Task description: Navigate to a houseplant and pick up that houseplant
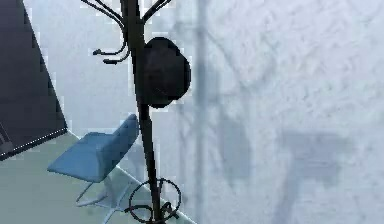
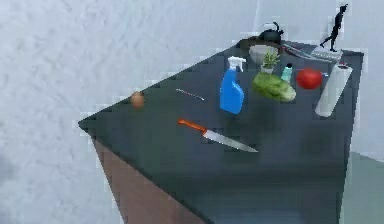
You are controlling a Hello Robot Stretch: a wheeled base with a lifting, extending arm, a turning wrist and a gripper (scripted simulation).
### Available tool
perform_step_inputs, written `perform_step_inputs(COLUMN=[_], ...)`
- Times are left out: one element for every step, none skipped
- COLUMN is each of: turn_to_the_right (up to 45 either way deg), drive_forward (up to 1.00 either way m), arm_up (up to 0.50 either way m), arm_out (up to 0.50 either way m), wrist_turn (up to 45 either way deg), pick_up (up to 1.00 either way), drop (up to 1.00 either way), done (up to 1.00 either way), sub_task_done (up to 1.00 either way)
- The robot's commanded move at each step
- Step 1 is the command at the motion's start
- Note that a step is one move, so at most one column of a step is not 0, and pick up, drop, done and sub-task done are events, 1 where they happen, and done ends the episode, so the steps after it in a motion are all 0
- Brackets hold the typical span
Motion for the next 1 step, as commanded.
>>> perform_step_inputs(turn_to_the_right=[-45.0], drive_forward=[0.0], arm_up=[0.0], arm_out=[0.0], wrist_turn=[0.0], pick_up=[0.0], drop=[0.0], done=[0.0], sub_task_done=[0.0])
